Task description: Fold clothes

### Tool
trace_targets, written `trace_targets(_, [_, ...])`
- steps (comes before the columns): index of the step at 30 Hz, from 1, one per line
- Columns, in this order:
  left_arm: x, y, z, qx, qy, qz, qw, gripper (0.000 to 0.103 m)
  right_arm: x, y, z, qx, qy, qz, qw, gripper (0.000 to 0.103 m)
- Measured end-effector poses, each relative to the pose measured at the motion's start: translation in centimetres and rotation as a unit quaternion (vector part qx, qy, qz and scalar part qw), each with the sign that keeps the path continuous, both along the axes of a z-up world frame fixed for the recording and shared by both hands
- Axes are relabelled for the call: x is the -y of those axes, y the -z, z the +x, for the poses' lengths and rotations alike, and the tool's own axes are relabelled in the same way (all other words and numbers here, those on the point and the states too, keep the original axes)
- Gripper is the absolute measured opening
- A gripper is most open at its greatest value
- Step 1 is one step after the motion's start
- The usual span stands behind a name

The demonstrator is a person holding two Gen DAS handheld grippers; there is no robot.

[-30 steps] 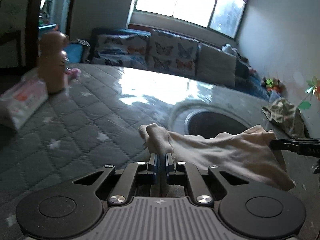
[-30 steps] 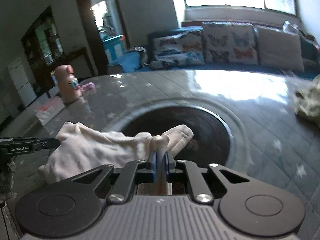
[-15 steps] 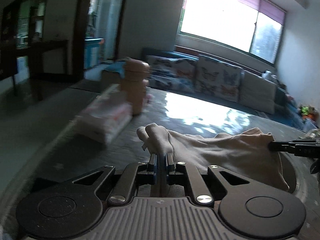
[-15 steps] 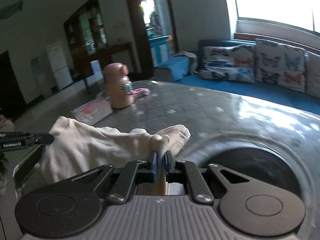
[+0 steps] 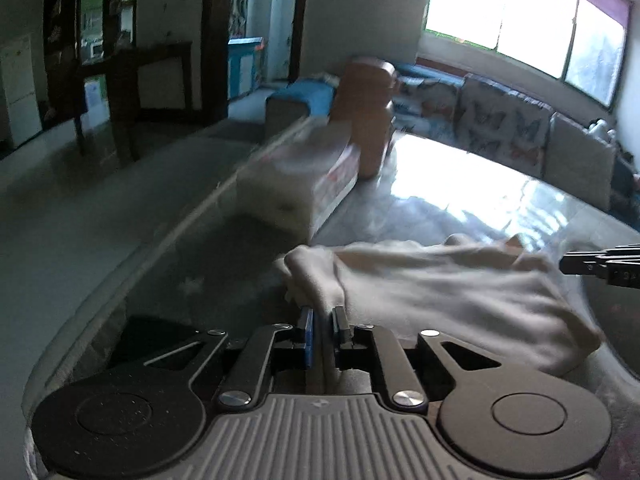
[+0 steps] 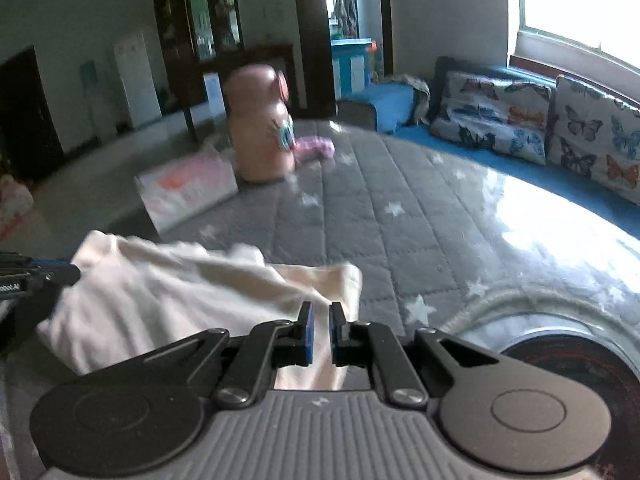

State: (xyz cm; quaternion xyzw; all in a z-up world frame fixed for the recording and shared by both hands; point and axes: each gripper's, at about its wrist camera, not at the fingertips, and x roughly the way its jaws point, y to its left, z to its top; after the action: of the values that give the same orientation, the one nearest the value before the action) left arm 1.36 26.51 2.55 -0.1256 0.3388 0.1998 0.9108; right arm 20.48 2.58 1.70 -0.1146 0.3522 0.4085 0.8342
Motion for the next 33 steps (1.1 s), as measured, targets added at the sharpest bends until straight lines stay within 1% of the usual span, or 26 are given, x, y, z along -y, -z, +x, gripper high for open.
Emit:
trace_targets(2, [-0.1,0.2,-0.1,-0.005,-0.003,0.003,1.0,0.014,0.3,0.2,0.0,0.002,0.006,-0.005,1.0,0.01])
trace_targets(3, [-0.1,0.1,-0.3,-0.004,-0.004,0.006,1.0,0.016,0.4,0.1,-0.3,0.004,0.003,-0.005,1.0,0.011])
trace_targets(4, [-0.1,0.0,-0.5,-0.003,-0.004,0.009,0.9999,0.025,0.5,-0.1,-0.6,0.003,-0.004,-0.003,1.0,0.011])
trace_targets(5, [0.0,-0.2,-0.6,-0.001,-0.005,0.014,0.9999,0.032,0.6,-0.2,-1.1,0.002,-0.013,-0.003,1.0,0.011])
trace_targets(6, [0.1,-0.4,-0.7,0.0,-0.007,0.02,0.9998,0.041,0.5,-0.4,-1.7,0.004,-0.023,-0.004,1.0,0.011])
trace_targets(7, [0.2,-0.7,-0.8,0.001,-0.008,0.024,0.9997,0.046,0.5,-0.6,-2.2,0.006,-0.032,-0.005,0.999,0.011])
trace_targets(9, [0.8,-0.9,-1.2,0.003,-0.002,0.026,0.9997,0.047,0.4,-0.8,-3.1,0.001,-0.052,-0.003,0.999,0.011])
trace_targets(12, [1.7,-0.8,-1.5,0.002,0.007,0.026,0.9996,0.053,0.2,-0.8,-4.6,-0.003,-0.079,-0.001,0.997,0.011])
trace_targets(15, [2.5,-0.2,-1.4,-0.009,0.015,0.033,0.9993,0.054,0.0,-0.3,-5.6,-0.004,-0.095,-0.009,0.995,0.011])
trace_targets(19, [3.0,1.0,-1.3,-0.032,0.016,0.047,0.9982,0.054,0.3,1.1,-5.2,-0.018,-0.081,-0.024,0.996,0.011])
trace_targets(21, [2.8,1.0,-1.5,-0.036,0.012,0.046,0.9982,0.054,0.6,1.3,-5.0,-0.022,-0.078,-0.025,0.996,0.01])
trace_targets(23, [2.6,1.0,-1.6,-0.04,0.008,0.044,0.9982,0.054,0.6,0.9,-5.1,-0.02,-0.079,-0.023,0.996,0.011])
trace_targets(26, [2.9,0.7,-1.6,-0.041,0.007,0.044,0.9982,0.059,0.0,0.2,-5.6,-0.013,-0.087,-0.011,0.996,0.012])
trace_targets(27, [3.0,0.7,-1.5,-0.041,0.008,0.043,0.9982,0.063,-0.2,0.2,-5.8,-0.014,-0.089,-0.008,0.996,0.016])
trace_targets(28, [3.1,0.7,-1.5,-0.041,0.007,0.042,0.9983,0.067,-0.6,0.3,-5.9,-0.015,-0.092,-0.008,0.996,0.023])
trace_targets(30, [3.4,0.8,-1.5,-0.041,0.007,0.038,0.9984,0.071,-1.3,0.6,-6.2,-0.015,-0.095,-0.014,0.995,0.029])
trace_targets(32, [3.7,0.8,-1.7,-0.04,0.006,0.034,0.9986,0.077,-1.7,1.1,-6.5,-0.015,-0.095,-0.02,0.995,0.032])
trace_targets(33, [3.9,0.9,-1.8,-0.039,0.006,0.031,0.9987,0.082,-1.8,1.1,-6.7,-0.015,-0.093,-0.021,0.995,0.038])
